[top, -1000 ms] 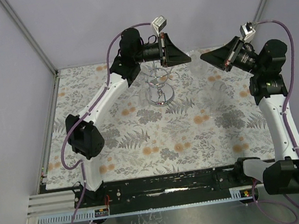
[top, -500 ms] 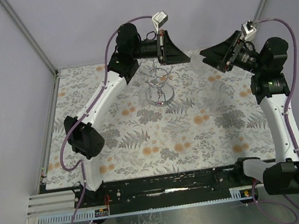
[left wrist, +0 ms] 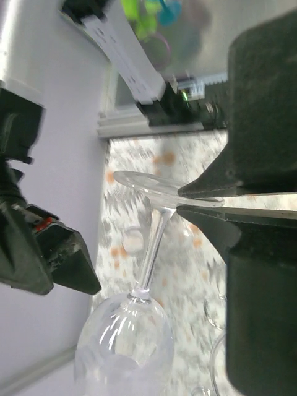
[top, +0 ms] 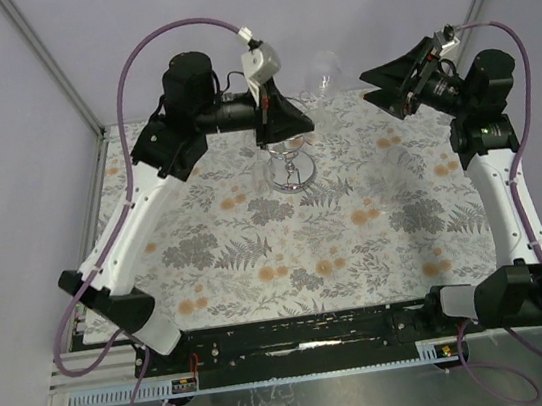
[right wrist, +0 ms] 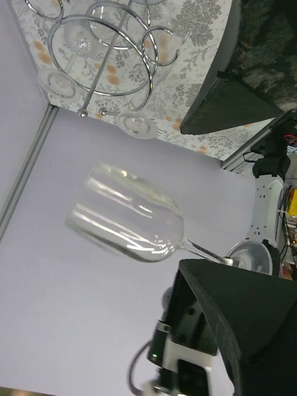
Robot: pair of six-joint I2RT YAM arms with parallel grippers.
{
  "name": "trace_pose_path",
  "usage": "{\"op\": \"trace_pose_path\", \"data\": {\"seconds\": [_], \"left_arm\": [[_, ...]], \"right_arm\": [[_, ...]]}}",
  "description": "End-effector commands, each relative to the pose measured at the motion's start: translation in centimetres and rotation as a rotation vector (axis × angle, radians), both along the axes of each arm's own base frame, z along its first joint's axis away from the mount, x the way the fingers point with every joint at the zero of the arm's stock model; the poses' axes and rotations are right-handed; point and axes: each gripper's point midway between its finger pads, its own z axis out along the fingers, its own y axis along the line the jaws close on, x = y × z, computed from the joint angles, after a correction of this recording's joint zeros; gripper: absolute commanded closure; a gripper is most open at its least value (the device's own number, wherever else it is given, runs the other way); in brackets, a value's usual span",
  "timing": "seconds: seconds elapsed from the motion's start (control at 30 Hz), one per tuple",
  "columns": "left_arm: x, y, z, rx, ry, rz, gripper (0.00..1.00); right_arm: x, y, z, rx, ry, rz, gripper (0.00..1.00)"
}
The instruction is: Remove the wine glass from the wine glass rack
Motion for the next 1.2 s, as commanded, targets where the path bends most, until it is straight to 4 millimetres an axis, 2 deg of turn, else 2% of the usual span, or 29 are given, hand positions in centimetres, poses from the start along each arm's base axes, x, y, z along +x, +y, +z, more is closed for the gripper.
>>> {"op": "trace_pose_path", "data": {"seconds": [0.0,0.1,0.27,0.37,0.6,0.7,0.9,1.17], "left_arm": [[1.6,1.0,-2.9,0.159,-0.448,0.11,1.0],[0.9,1.0,-4.8,0.231,-0.603,0.095,1.0],[-0.2,0.0,-9.2,0.358,-0.826,0.037,1.0],[-0.6,-0.9,-10.4,0.377,-0.899,0.01,1.0],[-1.0,-2.5,-11.3,0.389,-0.948,-0.028,1.0],[-1.2,-2.7,-11.6,0.395,-0.957,-0.037,1.0],[-1.7,-2.7,-12.6,0.41,-0.963,-0.064,1.0],[-2.1,-3.2,-13.1,0.419,-0.968,-0.081,1.0]], "right_arm": [[-0.6,0.2,1.4,-0.042,-0.028,0.035,0.12],[-0.6,0.3,0.5,-0.071,0.001,0.056,0.12],[-0.9,0.5,-1.0,-0.085,0.042,0.085,0.11],[-1.5,0.8,-2.3,-0.099,0.068,0.108,0.1],[-2.3,1.0,-7.1,-0.198,0.183,0.11,0.07],[-2.6,0.7,-8.3,-0.228,0.204,0.101,0.04],[-2.4,1.1,-8.3,-0.222,0.196,0.107,0.03],[-2.1,3.2,-8.2,-0.241,0.193,0.156,0.03]]}}
